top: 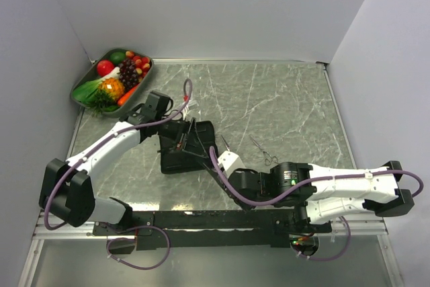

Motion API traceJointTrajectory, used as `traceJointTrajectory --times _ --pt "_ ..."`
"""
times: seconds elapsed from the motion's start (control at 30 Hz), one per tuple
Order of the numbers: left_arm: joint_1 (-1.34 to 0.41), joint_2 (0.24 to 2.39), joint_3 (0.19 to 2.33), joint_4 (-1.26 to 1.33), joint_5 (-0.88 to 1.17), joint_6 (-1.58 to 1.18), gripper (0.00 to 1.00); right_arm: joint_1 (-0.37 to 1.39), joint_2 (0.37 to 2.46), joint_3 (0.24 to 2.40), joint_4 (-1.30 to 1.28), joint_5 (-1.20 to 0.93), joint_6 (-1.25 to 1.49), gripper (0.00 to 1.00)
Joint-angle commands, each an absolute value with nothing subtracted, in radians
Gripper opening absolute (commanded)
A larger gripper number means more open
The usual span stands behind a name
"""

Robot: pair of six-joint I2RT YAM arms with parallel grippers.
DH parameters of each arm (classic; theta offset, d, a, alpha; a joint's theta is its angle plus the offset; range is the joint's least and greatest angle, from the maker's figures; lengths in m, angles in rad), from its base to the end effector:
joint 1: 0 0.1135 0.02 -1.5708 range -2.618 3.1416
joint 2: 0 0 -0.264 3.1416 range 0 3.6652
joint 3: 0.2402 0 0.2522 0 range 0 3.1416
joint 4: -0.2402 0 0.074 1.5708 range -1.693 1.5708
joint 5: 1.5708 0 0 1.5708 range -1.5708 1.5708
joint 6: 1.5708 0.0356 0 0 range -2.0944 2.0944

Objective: Sort the hair-cutting tools

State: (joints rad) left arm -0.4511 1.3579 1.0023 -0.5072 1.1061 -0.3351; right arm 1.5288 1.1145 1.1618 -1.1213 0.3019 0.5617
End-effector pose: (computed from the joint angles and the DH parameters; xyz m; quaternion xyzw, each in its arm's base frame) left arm 0.2320 -0.1478 0.2742 0.2281 0.7863 -0.5681 0.0837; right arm 0.0188 0.1964 0.3271 -0.4128 0.8656 0.1371 0.2480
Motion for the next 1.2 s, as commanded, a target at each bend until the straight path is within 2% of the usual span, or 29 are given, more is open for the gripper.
traceJointTrajectory --times 0.0,0.27,0.43,0.6,0.63,0.73,1.0,1.07,1.1,1.17 --pt "-0.502 1.391 1.061 -0.561 1.187 -0.262 0.94 1.525 1.095 1.207 -1.155 0.34 0.491 0.25" --pt "-0.549 1.42 1.092 -0.629 1.207 -0.233 0.78 1.499 1.088 1.201 -1.117 0.359 0.42 0.25" --pt "-0.554 1.416 1.104 -0.649 1.213 -0.218 0.73 1.454 1.074 1.192 -1.089 0.341 0.377 0.26" --pt "-0.555 1.427 1.112 -0.652 1.239 -0.209 0.58 1.427 1.069 1.186 -1.069 0.319 0.339 0.26" --pt "-0.555 1.43 1.117 -0.658 1.255 -0.198 0.5 1.416 1.068 1.183 -1.065 0.315 0.336 0.26" --pt "-0.557 1.443 1.137 -0.673 1.273 -0.175 0.37 1.405 1.063 1.18 -1.06 0.305 0.325 0.26" --pt "-0.558 1.5 1.183 -0.71 1.301 -0.127 0.22 1.396 1.06 1.17 -1.045 0.291 0.299 0.26" --pt "-0.558 1.509 1.192 -0.718 1.299 -0.12 0.04 1.391 1.055 1.166 -1.04 0.281 0.295 0.26" --pt "-0.558 1.512 1.193 -0.719 1.301 -0.117 0.01 1.387 1.055 1.163 -1.035 0.278 0.291 0.26" --pt "-0.56 1.52 1.196 -0.726 1.304 -0.11 0.01 1.382 1.051 1.158 -1.032 0.275 0.287 0.26"
